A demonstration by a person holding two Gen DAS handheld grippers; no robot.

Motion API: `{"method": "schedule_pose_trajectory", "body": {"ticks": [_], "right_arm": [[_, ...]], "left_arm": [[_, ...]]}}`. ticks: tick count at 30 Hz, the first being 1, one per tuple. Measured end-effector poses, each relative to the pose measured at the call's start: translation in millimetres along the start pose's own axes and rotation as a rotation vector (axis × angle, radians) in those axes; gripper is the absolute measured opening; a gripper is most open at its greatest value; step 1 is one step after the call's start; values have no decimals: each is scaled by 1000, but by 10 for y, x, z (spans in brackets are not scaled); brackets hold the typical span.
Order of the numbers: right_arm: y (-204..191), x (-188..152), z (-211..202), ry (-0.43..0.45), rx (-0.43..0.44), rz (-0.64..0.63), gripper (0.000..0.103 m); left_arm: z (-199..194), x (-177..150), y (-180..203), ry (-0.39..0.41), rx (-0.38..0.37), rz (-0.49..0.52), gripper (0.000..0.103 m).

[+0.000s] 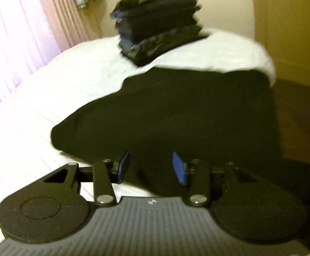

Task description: Fold clothes

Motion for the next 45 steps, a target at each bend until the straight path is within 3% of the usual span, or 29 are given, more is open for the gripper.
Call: {"method": "schedule_pose_trajectory", "body": {"ticks": [4, 8, 9, 11, 19, 23, 26, 32, 36, 38, 41, 45], "right_arm": [[498, 337, -16, 111, -123, 104, 87], [928, 227, 405, 11, -214, 134, 86], [1076, 150, 507, -18, -276, 121, 80], [1296, 51, 594, -26, -269, 163, 77], [1330, 55, 445, -39, -294, 169, 75], [1384, 54, 309, -54, -360, 239, 75], [1375, 19, 233, -56, -341, 324, 75], [1300, 79, 26, -12, -336, 323, 75], [1290, 32, 8, -27, -272, 450, 76], [1233, -36, 57, -42, -218, 501, 90], [1179, -107, 162, -49, -182, 536, 94], [1304, -118, 281, 4, -161, 643, 93]], "left_arm": [[-59, -77, 437, -11, -51, 47, 37], [151, -233, 636, -45, -12, 92, 36], [185, -253, 630, -35, -15, 72, 36], [213, -264, 619, -22, -16, 36, 36], [-32, -148, 604, 25, -13, -33, 36], [123, -320, 648, -17, -14, -19, 38], [134, -337, 624, -2, -15, -54, 40], [-104, -314, 662, 30, 24, -57, 41], [-225, -338, 704, 53, 58, -48, 41], [-260, -335, 754, 67, 64, -37, 42], [-285, -263, 895, 81, 69, 40, 47], [-209, -198, 1209, 66, 94, 234, 57]]}}
Point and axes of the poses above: each gripper's, at about its wrist camera, not at the fingertips, and z roughly the way its jaws point, y to its right, x to its top, the point moved 7 cm from there along z, roughly the way its jaws point, and after that the axes turned 12 degrees about -x, right-handed, at the moved point
